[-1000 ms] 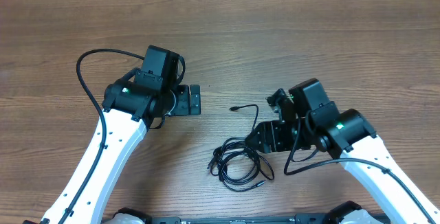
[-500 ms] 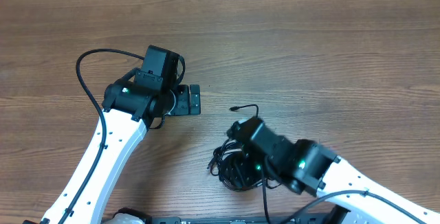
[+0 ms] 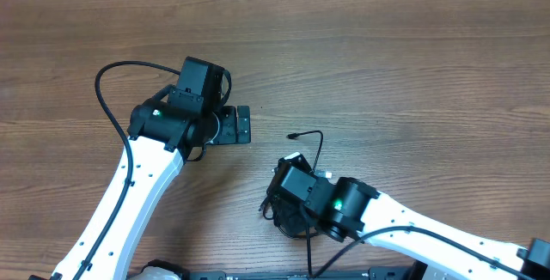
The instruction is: Untangle cables
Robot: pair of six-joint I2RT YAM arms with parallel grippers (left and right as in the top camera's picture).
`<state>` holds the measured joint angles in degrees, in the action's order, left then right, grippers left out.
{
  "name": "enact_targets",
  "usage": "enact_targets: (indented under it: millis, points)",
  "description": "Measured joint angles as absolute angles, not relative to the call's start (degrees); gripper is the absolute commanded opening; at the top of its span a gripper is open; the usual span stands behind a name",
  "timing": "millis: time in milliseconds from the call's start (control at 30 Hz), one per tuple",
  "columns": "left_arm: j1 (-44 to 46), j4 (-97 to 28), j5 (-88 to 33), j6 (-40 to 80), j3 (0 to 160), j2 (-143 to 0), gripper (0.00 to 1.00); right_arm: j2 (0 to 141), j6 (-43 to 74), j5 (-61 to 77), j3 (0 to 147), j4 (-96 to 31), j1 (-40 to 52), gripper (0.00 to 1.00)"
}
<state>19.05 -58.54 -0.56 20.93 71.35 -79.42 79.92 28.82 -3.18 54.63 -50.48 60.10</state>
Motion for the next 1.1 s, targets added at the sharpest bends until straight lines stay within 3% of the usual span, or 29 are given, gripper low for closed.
enact_targets:
  millis: [667, 767, 900, 1100]
  points:
    - [19.0, -58.5, -0.6, 20.9, 71.4, -79.4, 1.00, 85.3, 29.5, -2.8, 54.6, -46.3, 60.1, 0.64]
    - [19.0, -58.5, -0.6, 20.9, 71.4, -79.4, 1.00, 85.3, 34.5, -2.7, 54.6, -45.6, 60.1, 0.64]
    - [19.0, -58.5, -0.6, 20.9, 71.4, -79.4, 1.00, 85.3, 43.1, -2.1, 54.6, -45.4, 60.1, 0.49]
    - [19.0, -58.5, -0.6, 20.9, 71.4, -79.4, 0.99, 85.3, 55.1, -1.8, 54.6, -45.2, 60.1, 0.50]
